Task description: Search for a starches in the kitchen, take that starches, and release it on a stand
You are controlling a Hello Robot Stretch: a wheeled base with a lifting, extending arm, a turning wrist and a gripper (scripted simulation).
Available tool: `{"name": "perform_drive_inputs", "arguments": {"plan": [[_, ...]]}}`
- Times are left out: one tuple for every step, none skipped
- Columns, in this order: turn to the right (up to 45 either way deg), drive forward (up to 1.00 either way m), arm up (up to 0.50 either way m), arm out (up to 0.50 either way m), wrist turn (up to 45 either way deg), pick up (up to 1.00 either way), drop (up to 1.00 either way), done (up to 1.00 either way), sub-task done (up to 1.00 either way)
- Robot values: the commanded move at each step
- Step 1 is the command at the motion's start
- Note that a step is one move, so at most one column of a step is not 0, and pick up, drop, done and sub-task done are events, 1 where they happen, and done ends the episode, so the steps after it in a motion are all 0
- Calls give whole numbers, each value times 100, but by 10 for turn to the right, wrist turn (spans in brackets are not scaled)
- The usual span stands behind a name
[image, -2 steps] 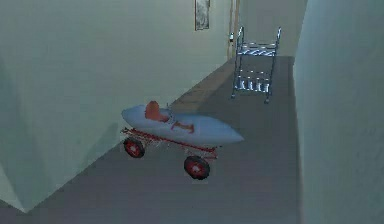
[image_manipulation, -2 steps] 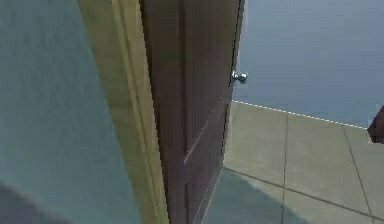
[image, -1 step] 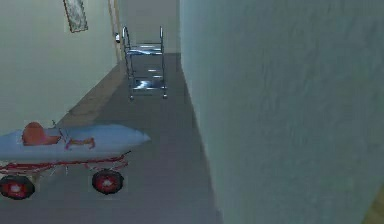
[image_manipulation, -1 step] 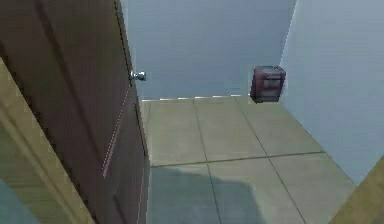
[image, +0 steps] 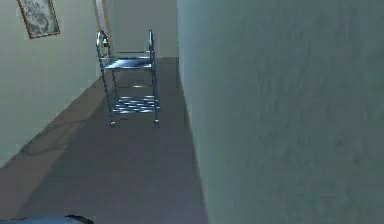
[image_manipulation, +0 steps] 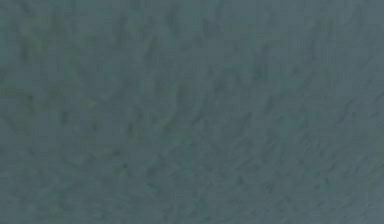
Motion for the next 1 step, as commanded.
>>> {"name": "perform_drive_inputs", "arguments": {"plan": [[60, 0, 0, 0, 0, 0, 0, 0, 0]]}}
